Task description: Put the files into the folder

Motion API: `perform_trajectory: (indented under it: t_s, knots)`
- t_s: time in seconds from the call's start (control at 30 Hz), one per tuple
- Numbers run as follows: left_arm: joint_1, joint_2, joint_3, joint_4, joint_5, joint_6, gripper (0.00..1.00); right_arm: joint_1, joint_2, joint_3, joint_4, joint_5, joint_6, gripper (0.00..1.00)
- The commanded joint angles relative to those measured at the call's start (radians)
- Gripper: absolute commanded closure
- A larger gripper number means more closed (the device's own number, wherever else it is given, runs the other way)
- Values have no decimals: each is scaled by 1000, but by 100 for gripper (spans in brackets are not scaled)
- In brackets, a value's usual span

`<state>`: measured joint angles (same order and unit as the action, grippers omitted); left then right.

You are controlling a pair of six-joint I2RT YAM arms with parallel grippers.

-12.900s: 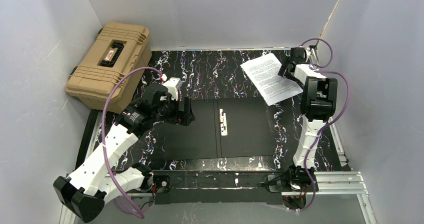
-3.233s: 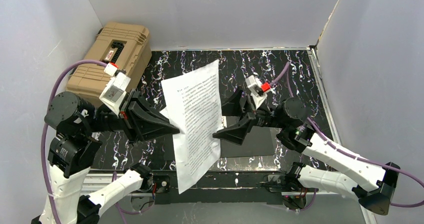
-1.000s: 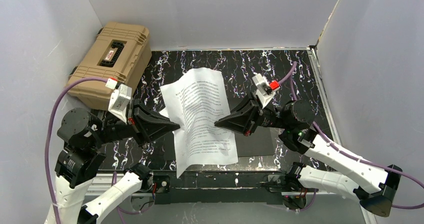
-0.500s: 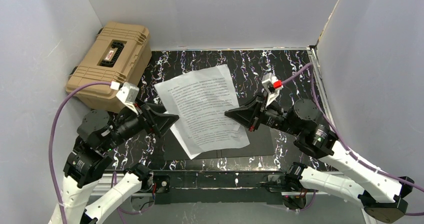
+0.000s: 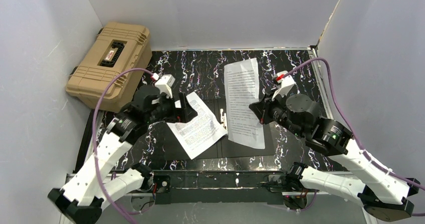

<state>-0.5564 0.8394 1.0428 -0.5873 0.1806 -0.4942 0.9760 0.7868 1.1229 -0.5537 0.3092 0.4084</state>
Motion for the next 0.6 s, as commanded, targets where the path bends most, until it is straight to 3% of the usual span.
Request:
perform_trajectory:
  t_s: [0.0, 0.4, 0.57]
  knots:
    - [6, 100, -33, 47, 35, -49, 15, -1, 50, 46, -149, 122, 45, 99]
    - [-48, 400, -57, 207, 194, -170, 15, -13, 193, 77, -186, 115, 89, 99]
    - [-134, 457, -70, 280, 212, -249, 14, -100, 232, 78, -167, 22, 72, 99]
